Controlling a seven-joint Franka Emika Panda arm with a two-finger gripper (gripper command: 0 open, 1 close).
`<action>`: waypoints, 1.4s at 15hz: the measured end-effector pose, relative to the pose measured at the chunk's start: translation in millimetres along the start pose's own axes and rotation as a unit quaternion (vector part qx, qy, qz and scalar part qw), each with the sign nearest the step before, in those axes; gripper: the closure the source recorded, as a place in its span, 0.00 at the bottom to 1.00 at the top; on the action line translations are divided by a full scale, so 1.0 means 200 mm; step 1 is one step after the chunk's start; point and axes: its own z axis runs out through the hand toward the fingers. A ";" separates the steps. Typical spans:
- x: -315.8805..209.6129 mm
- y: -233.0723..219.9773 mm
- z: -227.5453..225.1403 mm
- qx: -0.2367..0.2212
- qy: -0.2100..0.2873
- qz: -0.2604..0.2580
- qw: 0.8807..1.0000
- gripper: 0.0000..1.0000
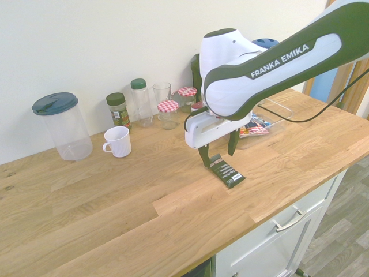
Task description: Put the protein bar into the container
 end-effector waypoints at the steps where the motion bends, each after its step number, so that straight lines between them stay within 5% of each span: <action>1: 0.02 -0.01 0.04 -0.004 -0.001 0.003 1.000 0.00; 12: 0.13 -0.03 0.25 -0.013 -0.006 0.025 1.000 0.00; 13: 0.14 -0.03 0.25 -0.012 -0.006 0.026 1.000 1.00; 21: 0.17 -0.02 0.26 -0.006 -0.019 0.017 1.000 1.00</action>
